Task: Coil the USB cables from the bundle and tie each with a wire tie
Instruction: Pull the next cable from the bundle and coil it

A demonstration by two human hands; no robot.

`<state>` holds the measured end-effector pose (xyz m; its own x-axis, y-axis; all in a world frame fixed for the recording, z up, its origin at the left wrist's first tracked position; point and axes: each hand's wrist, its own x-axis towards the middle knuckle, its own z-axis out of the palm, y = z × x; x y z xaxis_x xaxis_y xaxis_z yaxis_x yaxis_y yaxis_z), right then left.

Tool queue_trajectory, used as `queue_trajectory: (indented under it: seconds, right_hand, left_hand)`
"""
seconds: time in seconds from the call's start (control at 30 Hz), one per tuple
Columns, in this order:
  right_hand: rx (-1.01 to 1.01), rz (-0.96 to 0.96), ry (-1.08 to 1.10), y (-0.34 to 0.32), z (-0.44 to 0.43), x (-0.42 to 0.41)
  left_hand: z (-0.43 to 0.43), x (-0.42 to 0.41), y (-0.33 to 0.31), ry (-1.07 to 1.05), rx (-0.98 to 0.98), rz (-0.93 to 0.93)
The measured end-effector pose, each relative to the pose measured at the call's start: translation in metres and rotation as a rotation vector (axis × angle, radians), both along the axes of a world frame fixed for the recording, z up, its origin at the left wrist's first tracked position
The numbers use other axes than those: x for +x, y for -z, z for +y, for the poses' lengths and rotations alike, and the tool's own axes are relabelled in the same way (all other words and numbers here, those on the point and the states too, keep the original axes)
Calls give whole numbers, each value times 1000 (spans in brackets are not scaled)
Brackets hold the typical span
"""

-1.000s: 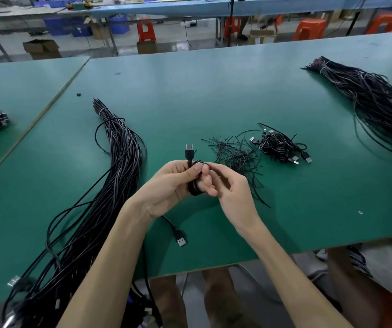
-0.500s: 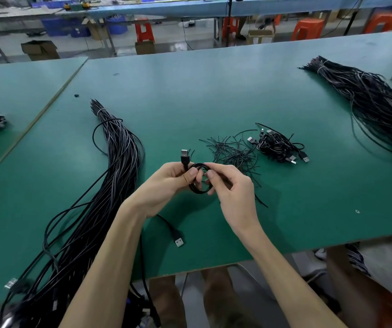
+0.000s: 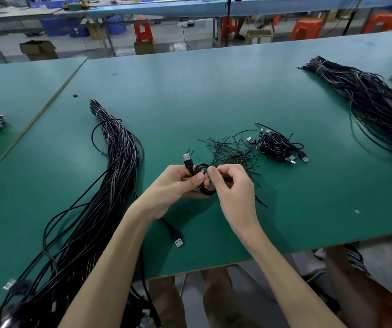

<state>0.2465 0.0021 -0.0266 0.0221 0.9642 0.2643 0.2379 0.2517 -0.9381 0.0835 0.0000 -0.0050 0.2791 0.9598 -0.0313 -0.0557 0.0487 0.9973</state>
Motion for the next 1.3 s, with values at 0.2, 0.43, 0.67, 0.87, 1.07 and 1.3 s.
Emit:
queue_trajectory:
  seconds: [0.2,0.43,0.67,0.87,1.07,1.3]
  right_hand:
    - [1,99,-89,0,1,1]
    - [-26,309,-164,0,2,6]
    - [-4,353,-221,-1,2,7]
    - [5,330,-253,1,2,5]
    - [22,343,-303,-1,0,6]
    - [-11,331,-302,-1,0,5]
  left_hand:
    - [-3,-2,-6,152,-60,-1]
    - [-5,-4,-11,221,-127,-80]
    - [-5,-10,-13,201,-244,-133]
    - [-3,-17,-11,189,-278,-121]
    - [-4,-19,-13,271,-230,-71]
    - [-5,-18,-13,295,-236,-46]
